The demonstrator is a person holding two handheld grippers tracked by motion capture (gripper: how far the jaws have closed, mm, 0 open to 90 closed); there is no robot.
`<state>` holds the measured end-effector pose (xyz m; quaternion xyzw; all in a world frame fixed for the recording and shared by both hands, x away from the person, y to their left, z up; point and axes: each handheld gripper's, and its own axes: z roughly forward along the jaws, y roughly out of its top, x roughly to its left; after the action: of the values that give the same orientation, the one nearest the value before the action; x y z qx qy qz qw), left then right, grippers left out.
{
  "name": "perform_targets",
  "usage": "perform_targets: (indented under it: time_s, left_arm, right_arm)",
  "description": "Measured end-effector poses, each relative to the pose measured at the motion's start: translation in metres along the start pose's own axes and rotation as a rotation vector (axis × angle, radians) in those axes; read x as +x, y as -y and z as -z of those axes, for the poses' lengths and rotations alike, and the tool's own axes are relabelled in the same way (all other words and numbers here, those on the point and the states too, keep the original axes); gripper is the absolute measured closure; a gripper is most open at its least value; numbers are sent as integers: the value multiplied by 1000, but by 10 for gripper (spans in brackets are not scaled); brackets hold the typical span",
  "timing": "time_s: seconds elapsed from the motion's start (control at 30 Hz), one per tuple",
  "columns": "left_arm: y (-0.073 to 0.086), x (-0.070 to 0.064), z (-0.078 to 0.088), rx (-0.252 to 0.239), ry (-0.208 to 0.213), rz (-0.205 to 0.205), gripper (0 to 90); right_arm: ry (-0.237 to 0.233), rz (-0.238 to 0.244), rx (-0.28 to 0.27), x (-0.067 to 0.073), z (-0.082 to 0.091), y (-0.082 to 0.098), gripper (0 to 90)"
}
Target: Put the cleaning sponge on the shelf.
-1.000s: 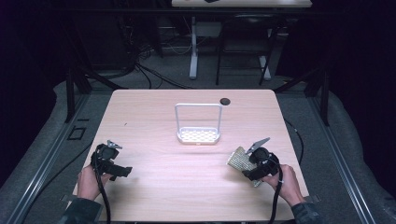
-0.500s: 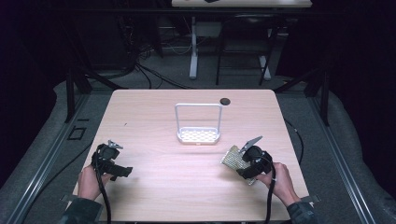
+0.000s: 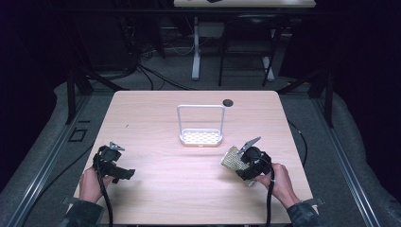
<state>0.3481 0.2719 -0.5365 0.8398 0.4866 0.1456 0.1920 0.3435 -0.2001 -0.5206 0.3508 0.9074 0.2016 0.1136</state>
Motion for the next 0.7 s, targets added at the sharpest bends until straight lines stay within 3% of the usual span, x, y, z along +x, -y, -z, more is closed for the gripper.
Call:
perform_targets:
  time_s: [0.7]
  left_arm:
    - [0, 1, 0, -16, 17, 1, 2]
  right_arm:
    - [7, 38, -19, 7, -5, -23, 368]
